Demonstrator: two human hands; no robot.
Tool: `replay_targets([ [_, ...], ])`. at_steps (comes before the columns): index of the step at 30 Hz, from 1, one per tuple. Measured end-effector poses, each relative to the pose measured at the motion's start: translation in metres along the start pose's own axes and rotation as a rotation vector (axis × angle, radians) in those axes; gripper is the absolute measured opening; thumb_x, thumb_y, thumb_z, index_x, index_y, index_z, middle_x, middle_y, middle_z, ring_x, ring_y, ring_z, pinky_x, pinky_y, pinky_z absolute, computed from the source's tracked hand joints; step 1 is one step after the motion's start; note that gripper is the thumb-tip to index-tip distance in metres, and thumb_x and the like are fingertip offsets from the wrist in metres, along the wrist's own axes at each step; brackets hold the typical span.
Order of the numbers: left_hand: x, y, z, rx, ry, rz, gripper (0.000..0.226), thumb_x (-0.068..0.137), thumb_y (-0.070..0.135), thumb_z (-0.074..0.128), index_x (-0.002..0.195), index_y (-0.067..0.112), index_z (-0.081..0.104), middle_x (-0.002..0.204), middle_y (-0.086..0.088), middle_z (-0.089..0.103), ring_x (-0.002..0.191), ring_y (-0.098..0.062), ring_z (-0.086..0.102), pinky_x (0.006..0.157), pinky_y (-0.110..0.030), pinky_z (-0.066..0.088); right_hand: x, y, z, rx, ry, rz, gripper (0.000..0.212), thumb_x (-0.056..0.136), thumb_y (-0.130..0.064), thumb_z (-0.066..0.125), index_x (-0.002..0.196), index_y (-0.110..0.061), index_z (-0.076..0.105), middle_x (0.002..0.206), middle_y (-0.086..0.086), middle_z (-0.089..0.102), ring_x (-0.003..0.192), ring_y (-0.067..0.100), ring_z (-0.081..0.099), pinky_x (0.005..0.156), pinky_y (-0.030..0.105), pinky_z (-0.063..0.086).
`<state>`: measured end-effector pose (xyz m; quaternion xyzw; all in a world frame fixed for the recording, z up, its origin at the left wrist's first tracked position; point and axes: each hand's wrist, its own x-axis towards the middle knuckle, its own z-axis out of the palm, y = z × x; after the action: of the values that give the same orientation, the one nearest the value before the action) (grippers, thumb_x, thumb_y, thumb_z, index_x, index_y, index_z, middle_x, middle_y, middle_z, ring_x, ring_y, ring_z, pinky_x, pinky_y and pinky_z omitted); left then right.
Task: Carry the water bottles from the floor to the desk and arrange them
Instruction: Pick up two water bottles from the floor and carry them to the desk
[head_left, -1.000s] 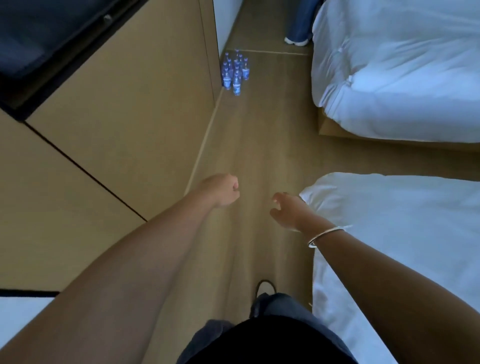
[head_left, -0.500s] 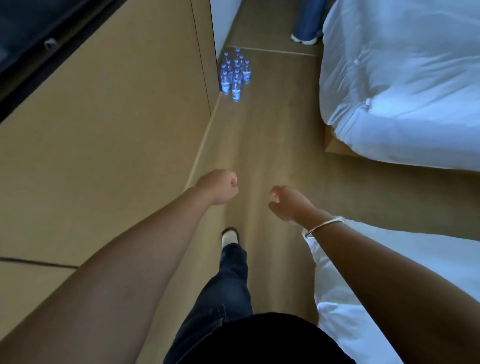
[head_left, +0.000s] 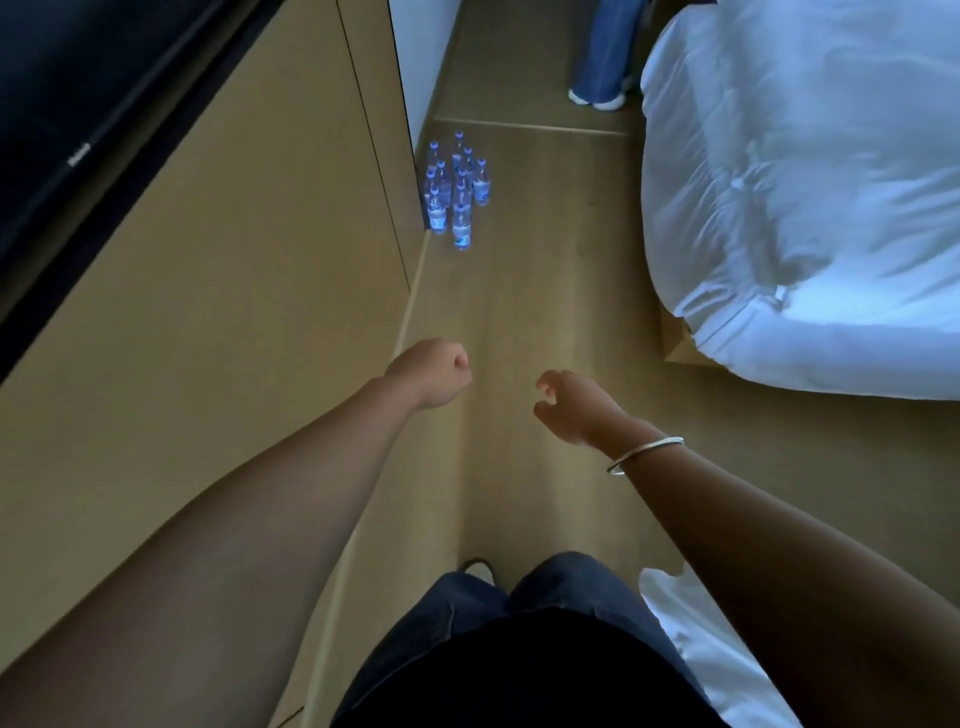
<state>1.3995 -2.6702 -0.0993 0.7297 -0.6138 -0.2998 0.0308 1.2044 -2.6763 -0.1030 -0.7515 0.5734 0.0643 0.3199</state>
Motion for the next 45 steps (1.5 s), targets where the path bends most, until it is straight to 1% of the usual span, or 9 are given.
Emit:
replay_targets([
  [14,0.234,0.024,-0.066,-0.036,0.003,-0.058,0.018,0.087,0.02,0.047,0.093,0.013,0.064,0.104,-0.006,0.064,0.095,-0.027,0.059,0.086,-0.036,0.048,0.223,0.02,-0.119,0.0,-0.053,-0.039,0.042,0.093,-0.021,0.045,0.134,-0.011,0.044,0.136,0.01,0.049,0.122,0.027,0.049,0.099,0.035,0.041],
  [19,0.323,0.053,-0.1,-0.007,-0.017,-0.064,0.007,0.086,0.021,0.049,0.085,0.023,0.055,0.092,-0.004,0.056,0.081,-0.022,0.047,0.081,-0.033,0.045,0.309,0.039,-0.186,-0.022,-0.08,-0.046,0.041,0.092,-0.021,0.046,0.132,-0.011,0.045,0.134,0.011,0.05,0.121,0.027,0.049,0.098,0.033,0.039],
  [22,0.365,0.062,-0.115,-0.038,-0.003,-0.081,0.019,0.087,0.024,0.052,0.101,0.017,0.064,0.102,-0.003,0.06,0.094,-0.024,0.056,0.086,-0.033,0.046,0.352,0.045,-0.216,-0.032,-0.077,-0.061,0.04,0.092,-0.021,0.046,0.131,-0.01,0.046,0.133,0.011,0.05,0.121,0.027,0.049,0.097,0.03,0.038],
  [24,0.389,0.066,-0.122,-0.056,-0.002,-0.094,0.021,0.087,0.025,0.052,0.103,0.015,0.063,0.104,-0.001,0.059,0.1,-0.023,0.057,0.088,-0.034,0.046,0.377,0.046,-0.232,-0.035,-0.073,-0.074,0.04,0.092,-0.021,0.047,0.131,-0.01,0.046,0.133,0.01,0.05,0.121,0.027,0.049,0.096,0.029,0.038],
  [31,0.468,0.065,-0.141,-0.079,-0.015,-0.09,0.01,0.087,0.021,0.05,0.092,0.02,0.059,0.096,0.0,0.055,0.09,-0.022,0.053,0.083,-0.033,0.045,0.457,0.046,-0.264,-0.01,-0.113,-0.09,0.04,0.092,-0.02,0.048,0.13,-0.009,0.047,0.132,0.012,0.051,0.12,0.027,0.049,0.097,0.029,0.037],
  [34,0.509,0.058,-0.155,-0.088,-0.026,-0.099,0.011,0.089,0.02,0.049,0.094,0.019,0.059,0.095,0.001,0.051,0.09,-0.021,0.051,0.084,-0.034,0.045,0.499,0.042,-0.276,0.004,-0.132,-0.086,0.041,0.092,-0.021,0.048,0.131,-0.01,0.046,0.133,0.011,0.05,0.119,0.026,0.049,0.096,0.028,0.038],
  [37,0.555,0.045,-0.172,-0.103,-0.055,-0.094,0.008,0.09,0.019,0.046,0.083,0.021,0.045,0.092,-0.002,0.045,0.082,-0.018,0.042,0.075,-0.032,0.038,0.548,0.035,-0.287,0.004,-0.162,-0.081,0.043,0.093,-0.023,0.048,0.134,-0.011,0.044,0.136,0.01,0.046,0.122,0.025,0.047,0.097,0.029,0.037],
  [41,0.627,0.025,-0.198,-0.141,-0.059,-0.098,0.005,0.09,0.021,0.047,0.09,0.018,0.052,0.097,-0.003,0.053,0.088,-0.018,0.051,0.083,-0.034,0.044,0.625,0.016,-0.304,-0.019,-0.168,-0.066,0.043,0.093,-0.026,0.047,0.135,-0.013,0.042,0.138,0.008,0.045,0.124,0.023,0.045,0.098,0.028,0.035],
  [45,0.689,0.004,-0.226,-0.216,-0.097,-0.151,0.02,0.089,0.021,0.048,0.094,0.007,0.061,0.102,-0.011,0.062,0.094,-0.026,0.059,0.084,-0.039,0.047,0.693,-0.009,-0.319,-0.036,-0.224,-0.035,0.044,0.094,-0.027,0.046,0.136,-0.014,0.041,0.141,0.008,0.043,0.127,0.023,0.042,0.104,0.03,0.032],
])
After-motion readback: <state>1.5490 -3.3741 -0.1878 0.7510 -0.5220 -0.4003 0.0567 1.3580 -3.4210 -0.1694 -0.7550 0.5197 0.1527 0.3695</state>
